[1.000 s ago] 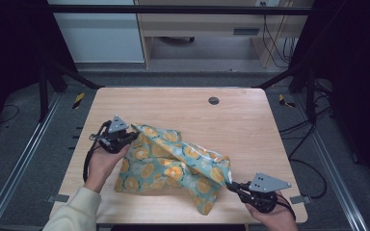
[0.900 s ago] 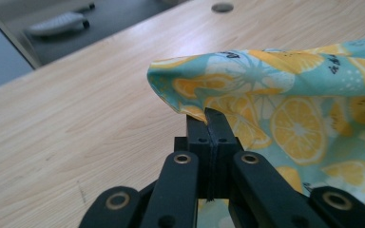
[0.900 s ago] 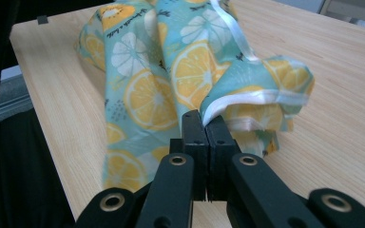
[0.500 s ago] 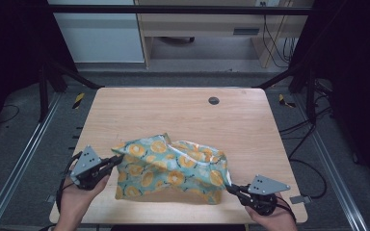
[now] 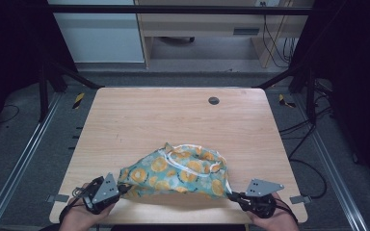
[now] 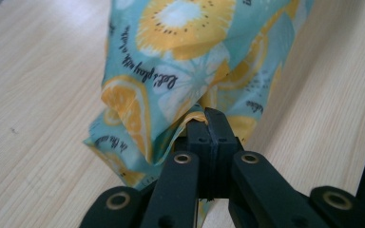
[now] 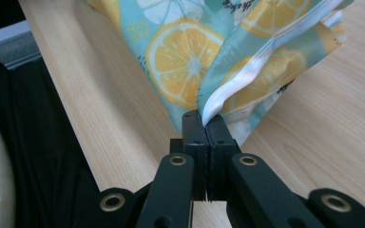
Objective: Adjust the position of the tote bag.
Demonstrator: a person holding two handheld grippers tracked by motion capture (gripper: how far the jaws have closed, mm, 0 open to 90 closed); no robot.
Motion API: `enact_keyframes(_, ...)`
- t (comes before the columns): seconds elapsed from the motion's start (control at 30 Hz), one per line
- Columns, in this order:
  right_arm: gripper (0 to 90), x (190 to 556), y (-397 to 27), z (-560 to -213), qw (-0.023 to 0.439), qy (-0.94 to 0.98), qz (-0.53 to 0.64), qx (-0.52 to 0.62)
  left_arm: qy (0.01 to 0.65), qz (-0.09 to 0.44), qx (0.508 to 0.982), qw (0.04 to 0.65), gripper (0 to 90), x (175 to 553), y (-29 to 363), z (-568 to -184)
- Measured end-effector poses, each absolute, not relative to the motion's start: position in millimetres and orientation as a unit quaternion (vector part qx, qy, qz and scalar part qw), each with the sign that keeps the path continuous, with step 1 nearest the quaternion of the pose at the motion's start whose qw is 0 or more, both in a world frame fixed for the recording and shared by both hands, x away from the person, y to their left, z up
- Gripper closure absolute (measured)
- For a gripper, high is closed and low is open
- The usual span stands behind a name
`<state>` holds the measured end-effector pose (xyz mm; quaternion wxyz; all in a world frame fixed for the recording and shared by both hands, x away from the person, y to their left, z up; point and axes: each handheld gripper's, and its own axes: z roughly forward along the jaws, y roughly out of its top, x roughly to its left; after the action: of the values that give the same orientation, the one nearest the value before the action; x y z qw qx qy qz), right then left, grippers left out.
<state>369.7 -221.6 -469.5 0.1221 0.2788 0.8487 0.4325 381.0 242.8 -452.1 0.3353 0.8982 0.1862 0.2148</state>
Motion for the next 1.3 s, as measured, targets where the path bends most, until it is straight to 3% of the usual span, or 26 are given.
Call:
enact_keyframes(0.17, 89.5, 371, -217, -475, 0.111, 0.864, 0.407, 0.274, 0.165, 0.208, 0.917, 0.296, 90.0, 383, 234, -464)
enact_keyframes(0.5, 89.7, 388, -206, -482, 0.124, 0.878, 0.369, 0.277, 0.191, 0.223, 0.923, 0.249, 90.0, 409, 230, -475)
enact_keyframes(1.3, 89.8, 409, -204, -484, 0.135, 0.874, 0.357, 0.3, 0.214, 0.232, 0.917, 0.242, 90.0, 446, 220, -484)
